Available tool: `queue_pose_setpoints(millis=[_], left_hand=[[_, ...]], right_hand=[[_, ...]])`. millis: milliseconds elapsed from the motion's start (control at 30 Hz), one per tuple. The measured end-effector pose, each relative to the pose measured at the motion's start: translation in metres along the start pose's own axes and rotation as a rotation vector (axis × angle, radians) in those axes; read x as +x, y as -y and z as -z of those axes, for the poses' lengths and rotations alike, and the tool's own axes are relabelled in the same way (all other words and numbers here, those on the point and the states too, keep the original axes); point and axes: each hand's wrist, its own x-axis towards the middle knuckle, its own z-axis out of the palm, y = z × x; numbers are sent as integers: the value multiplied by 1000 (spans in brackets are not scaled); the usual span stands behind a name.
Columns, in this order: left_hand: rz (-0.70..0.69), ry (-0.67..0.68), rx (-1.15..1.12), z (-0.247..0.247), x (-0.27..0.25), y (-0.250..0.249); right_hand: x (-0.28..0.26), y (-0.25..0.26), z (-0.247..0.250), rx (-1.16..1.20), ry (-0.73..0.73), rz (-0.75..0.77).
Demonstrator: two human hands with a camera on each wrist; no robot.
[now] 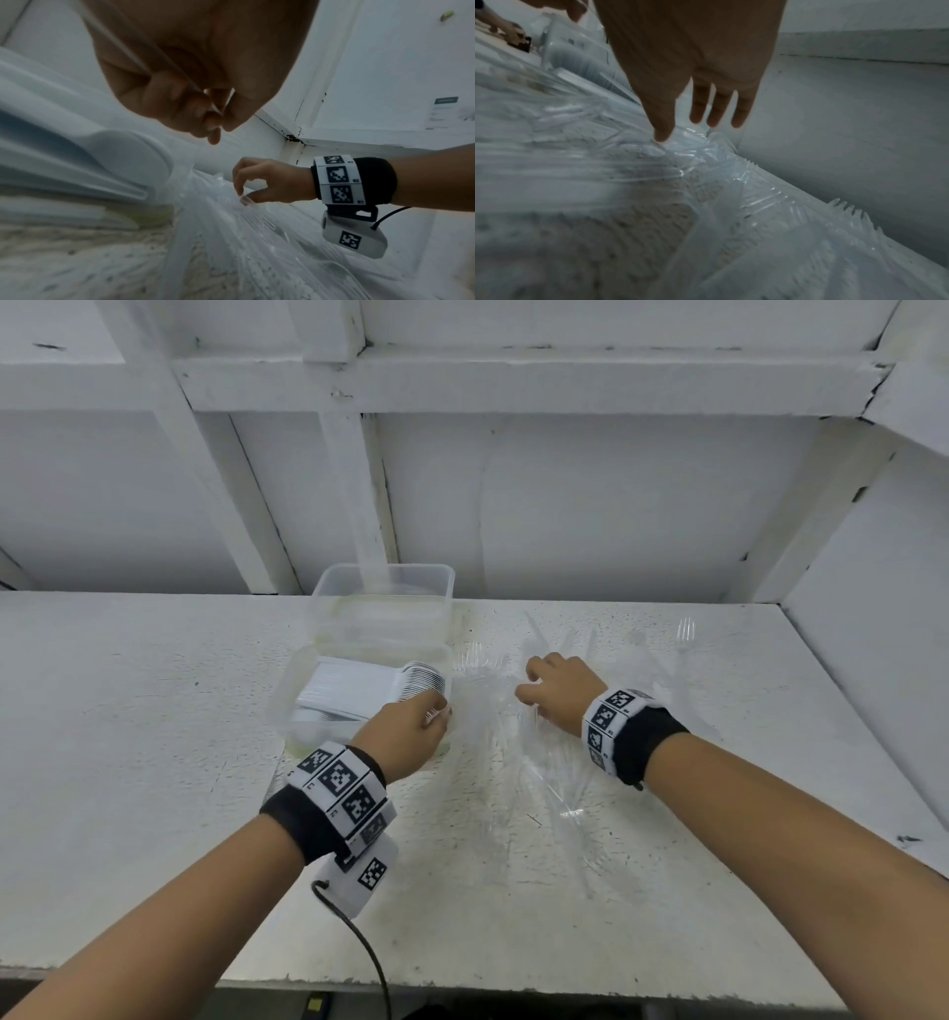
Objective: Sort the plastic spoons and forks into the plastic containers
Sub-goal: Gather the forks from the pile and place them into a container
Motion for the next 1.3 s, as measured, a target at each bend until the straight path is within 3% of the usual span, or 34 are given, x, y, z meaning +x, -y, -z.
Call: queue_pose_setpoints(millis=[133, 267, 367, 433, 567, 767, 833, 933, 1067, 1133, 1300], left_hand=[[-32, -44, -147, -9, -4, -4], [-33, -47, -208, -28, -4, -21], [-27, 89, -138, -52, 1, -38], [11, 194, -79, -68, 6, -47], [59, 334, -9, -87, 10, -56], [68, 259, -82, -87, 12, -49], [78, 254, -41, -88, 13, -49], [67, 290, 38, -92, 17, -53], [74, 314, 42, -92, 18, -55], [77, 298, 3, -88, 16, -52], [67, 231, -204, -66, 12, -38]], right_hand=[[-4, -6, 3, 239, -275, 76], [-18, -10, 15, 853, -528, -258], [-29, -8, 26, 1150, -765, -413], [-37, -8, 32, 1276, -816, -468], [-53, -16, 29, 1330, -779, -560], [-81, -24, 18, 1749, -648, -701], [-90, -18, 12, 1779, -561, -734], [-97, -9, -3, 1627, -426, -737], [-99, -5, -18, 1165, -103, -646], [-99, -6, -19, 1054, 12, -609], [-101, -7, -8, 1048, -59, -615]])
